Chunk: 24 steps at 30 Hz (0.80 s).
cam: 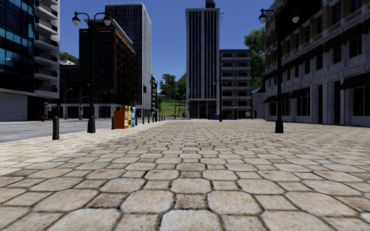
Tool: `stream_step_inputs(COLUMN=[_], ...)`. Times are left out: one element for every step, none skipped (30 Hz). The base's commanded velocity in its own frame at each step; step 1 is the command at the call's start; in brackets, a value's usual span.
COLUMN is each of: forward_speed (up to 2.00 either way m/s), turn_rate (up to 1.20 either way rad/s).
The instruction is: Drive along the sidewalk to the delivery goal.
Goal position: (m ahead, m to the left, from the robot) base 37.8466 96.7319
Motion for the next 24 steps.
stream_step_inputs(forward_speed=[2.0, 2.0, 2.0, 2.0, 2.0, 2.0, 2.0, 2.0, 2.0, 2.0, 2.0, 2.0, 2.0, 2.0, 2.0, 2.0, 2.0, 2.0, 2.0, 2.0, 2.0, 2.0, 2.0, 2.0], turn_rate=[0.0, 0.0, 0.0, 0.0, 0.0, 0.0, 0.0, 0.0, 0.0, 0.0, 0.0, 0.0, 0.0, 0.0, 0.0, 0.0, 0.0, 0.0, 0.0, 0.0, 0.0, 0.0, 0.0, 0.0])
